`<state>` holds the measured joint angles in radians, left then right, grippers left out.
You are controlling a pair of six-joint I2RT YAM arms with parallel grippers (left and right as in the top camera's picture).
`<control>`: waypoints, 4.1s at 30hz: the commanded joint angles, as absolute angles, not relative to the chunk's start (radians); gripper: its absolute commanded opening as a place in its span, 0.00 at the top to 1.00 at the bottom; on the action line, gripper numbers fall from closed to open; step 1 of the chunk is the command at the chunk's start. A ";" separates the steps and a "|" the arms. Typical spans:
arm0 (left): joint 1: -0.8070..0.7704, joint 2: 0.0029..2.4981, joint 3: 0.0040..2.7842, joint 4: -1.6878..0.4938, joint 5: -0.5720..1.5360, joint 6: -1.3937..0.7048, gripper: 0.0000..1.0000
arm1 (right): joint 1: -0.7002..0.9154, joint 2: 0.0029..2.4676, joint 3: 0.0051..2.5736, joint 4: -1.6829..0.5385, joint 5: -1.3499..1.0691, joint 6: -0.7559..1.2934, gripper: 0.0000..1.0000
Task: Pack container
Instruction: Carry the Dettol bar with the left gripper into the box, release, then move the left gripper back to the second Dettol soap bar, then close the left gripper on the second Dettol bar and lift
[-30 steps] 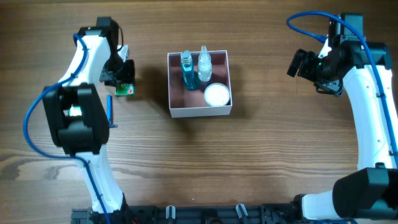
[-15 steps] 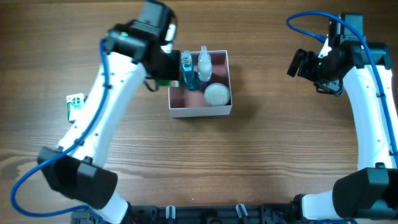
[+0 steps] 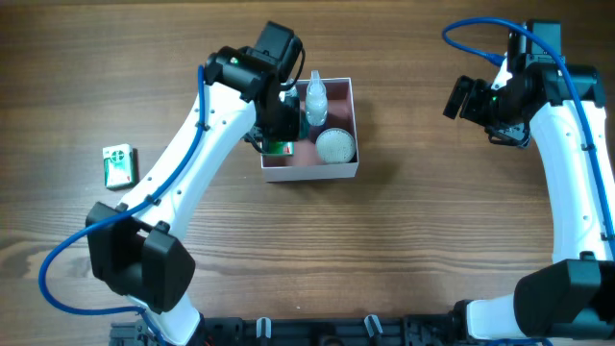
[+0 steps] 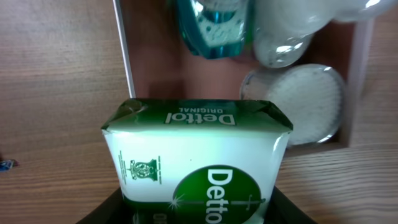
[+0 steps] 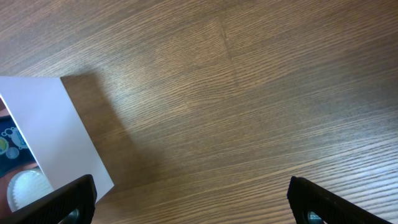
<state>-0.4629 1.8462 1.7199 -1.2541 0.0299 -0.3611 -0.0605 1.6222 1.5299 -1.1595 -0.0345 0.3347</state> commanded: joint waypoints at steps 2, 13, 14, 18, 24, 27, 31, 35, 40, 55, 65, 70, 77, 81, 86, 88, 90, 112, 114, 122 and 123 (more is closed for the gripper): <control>-0.460 1.857 1.648 -1.211 0.014 -0.382 0.89 | -0.059 1.633 1.529 -1.158 -0.054 0.321 0.00; -0.460 1.880 1.592 -1.093 0.014 -0.382 0.86 | -0.059 1.633 1.529 -1.161 -0.055 0.318 0.00; -0.460 1.888 1.591 -1.090 0.014 -0.382 0.86 | -0.059 1.633 1.529 -1.161 -0.055 0.318 0.00; -0.460 1.900 1.589 -1.092 0.014 -0.382 0.83 | -0.059 1.633 1.529 -1.161 -0.055 0.318 0.00; -0.460 1.900 1.589 -1.099 0.014 -0.382 0.43 | -0.059 1.633 1.529 -1.161 -0.055 0.318 0.00; -0.460 1.900 1.589 -1.104 0.014 -0.382 0.34 | -0.059 1.633 1.529 -1.162 -0.055 0.318 0.00; -0.460 1.900 1.589 -1.108 0.014 -0.382 0.30 | -0.059 1.633 1.529 -1.164 -0.054 0.318 0.00; -0.460 1.900 1.589 -1.111 0.014 -0.382 0.34 | -0.059 1.633 1.529 -1.164 -0.054 0.317 0.00; -0.446 1.871 1.590 -1.137 -0.011 -0.396 0.47 | -0.059 1.633 1.529 -1.163 -0.054 0.316 0.00; 0.104 1.534 1.585 -1.236 -0.139 -0.364 0.14 | -0.059 1.633 1.529 -1.161 -0.054 0.314 0.00; 0.447 1.642 1.341 -1.033 -0.107 -0.134 0.02 | -0.059 1.633 1.529 -1.156 -0.054 0.315 0.00; 0.441 1.762 1.322 -0.945 -0.035 -0.052 0.00 | -0.059 1.633 1.529 -1.157 -0.054 0.314 0.00; 0.442 1.897 1.322 -0.848 -0.034 0.032 0.00 | -0.059 1.633 1.529 -1.156 -0.054 0.314 0.00; 0.441 1.957 1.322 -0.809 -0.028 0.100 0.00 | -0.059 1.633 1.529 -1.156 -0.054 0.314 0.00; 0.441 2.016 1.322 -0.793 -0.007 0.161 0.00 | -0.059 1.633 1.529 -1.156 -0.054 0.314 0.00; 0.441 2.032 1.322 -0.791 -0.006 0.177 0.00 | -0.059 1.633 1.529 -1.156 -0.053 0.313 0.00; 0.441 2.042 1.322 -0.788 0.000 0.180 0.00 | -0.059 1.633 1.529 -1.156 -0.054 0.313 0.00; 0.441 2.045 1.322 -0.789 0.038 0.172 0.59 | -0.059 1.633 1.529 -1.153 -0.054 0.310 0.00; 0.441 2.045 1.322 -0.789 0.038 0.172 0.60 | -0.059 1.633 1.529 -1.153 -0.053 0.310 0.00; 0.441 2.045 1.322 -0.789 0.044 0.172 0.71 | -0.059 1.633 1.529 -1.152 -0.053 0.310 0.00; 0.441 2.044 1.322 -0.789 0.046 0.172 0.71 | -0.059 1.633 1.529 -1.153 -0.054 0.310 0.00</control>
